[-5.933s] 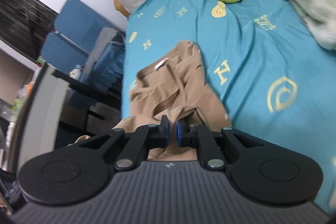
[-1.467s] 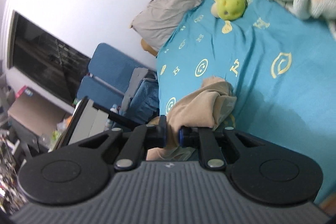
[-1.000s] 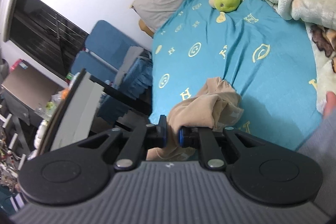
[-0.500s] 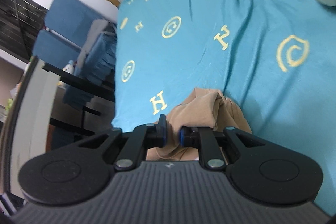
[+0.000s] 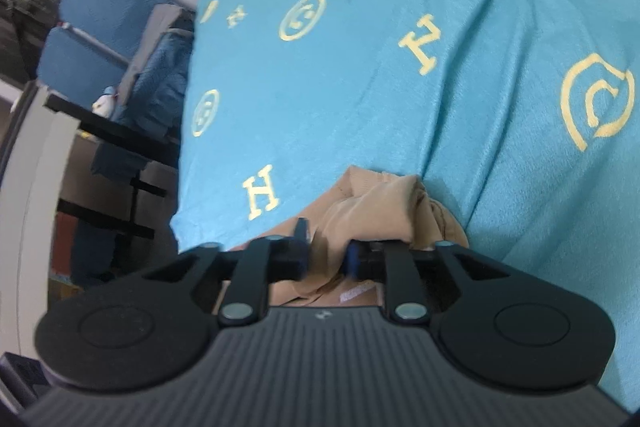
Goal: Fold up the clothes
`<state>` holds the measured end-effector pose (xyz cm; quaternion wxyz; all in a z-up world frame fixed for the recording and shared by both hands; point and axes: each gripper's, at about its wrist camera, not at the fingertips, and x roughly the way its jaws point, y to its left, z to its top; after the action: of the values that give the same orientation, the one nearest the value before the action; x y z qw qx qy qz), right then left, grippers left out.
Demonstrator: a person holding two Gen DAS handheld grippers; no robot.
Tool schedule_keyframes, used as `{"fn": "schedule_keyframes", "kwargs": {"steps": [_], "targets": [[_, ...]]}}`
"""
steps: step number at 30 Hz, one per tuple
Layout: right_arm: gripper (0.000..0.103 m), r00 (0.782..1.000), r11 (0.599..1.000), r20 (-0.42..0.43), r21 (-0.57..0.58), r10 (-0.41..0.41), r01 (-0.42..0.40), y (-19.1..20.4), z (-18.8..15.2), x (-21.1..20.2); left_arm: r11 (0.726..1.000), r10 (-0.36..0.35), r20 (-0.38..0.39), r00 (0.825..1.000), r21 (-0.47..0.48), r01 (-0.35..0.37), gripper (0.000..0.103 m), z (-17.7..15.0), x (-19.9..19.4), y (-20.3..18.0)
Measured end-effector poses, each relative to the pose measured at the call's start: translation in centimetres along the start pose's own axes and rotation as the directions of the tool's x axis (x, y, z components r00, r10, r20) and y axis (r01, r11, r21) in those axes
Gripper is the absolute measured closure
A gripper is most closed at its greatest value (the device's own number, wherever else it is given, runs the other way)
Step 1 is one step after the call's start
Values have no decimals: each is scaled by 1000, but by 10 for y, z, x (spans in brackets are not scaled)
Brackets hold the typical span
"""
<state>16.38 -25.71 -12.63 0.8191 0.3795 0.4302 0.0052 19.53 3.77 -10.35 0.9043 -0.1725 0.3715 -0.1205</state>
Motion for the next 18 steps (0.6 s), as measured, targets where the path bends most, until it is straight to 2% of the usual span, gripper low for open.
{"fn": "schedule_keyframes", "kwargs": {"steps": [2, 3, 5, 6, 8, 11, 12, 13, 14, 15, 17, 18], "targets": [[18, 997, 998, 26, -12, 68, -67, 3, -1, -9, 999, -8, 12, 1000, 36, 8, 82, 1, -7, -7], [13, 994, 995, 38, -19, 102, -101, 4, -2, -13, 999, -17, 16, 1000, 49, 16, 78, 1, -10, -9], [13, 984, 986, 66, -37, 163, -161, 7, -3, -23, 996, -42, 24, 999, 74, 41, 51, 1, -16, -14], [13, 982, 985, 93, -58, 167, -162, 10, -4, -29, 995, -53, 33, 998, 86, 50, 45, 0, -20, -16], [13, 973, 982, 149, -101, 175, -161, 14, -6, -41, 991, -57, 60, 997, 124, 49, 24, -2, -29, -23], [13, 954, 974, 243, -186, 175, -131, 20, -11, -57, 980, -70, 96, 993, 192, 50, 17, -7, -43, -33], [14, 955, 968, 240, -217, 174, -122, 22, -11, -57, 975, -72, 94, 993, 214, 51, 17, -9, -44, -35], [30, 963, 964, 220, -249, 152, -95, 25, -10, -55, 972, -63, 86, 994, 232, 42, 17, -12, -42, -37], [39, 971, 958, 202, -279, 129, -70, 28, -9, -51, 969, -41, 71, 997, 245, 22, 17, -13, -37, -38], [40, 977, 952, 187, -302, 105, -45, 30, -9, -45, 966, -16, 55, 998, 258, 1, 17, -15, -32, -38], [51, 985, 939, 161, -344, 66, -6, 32, -9, -30, 961, 36, 26, 999, 274, -42, 17, -18, -18, -35], [52, 988, 932, 147, -363, 39, 17, 32, -8, -19, 958, 62, 11, 998, 281, -63, 17, -19, -12, -33]]}}
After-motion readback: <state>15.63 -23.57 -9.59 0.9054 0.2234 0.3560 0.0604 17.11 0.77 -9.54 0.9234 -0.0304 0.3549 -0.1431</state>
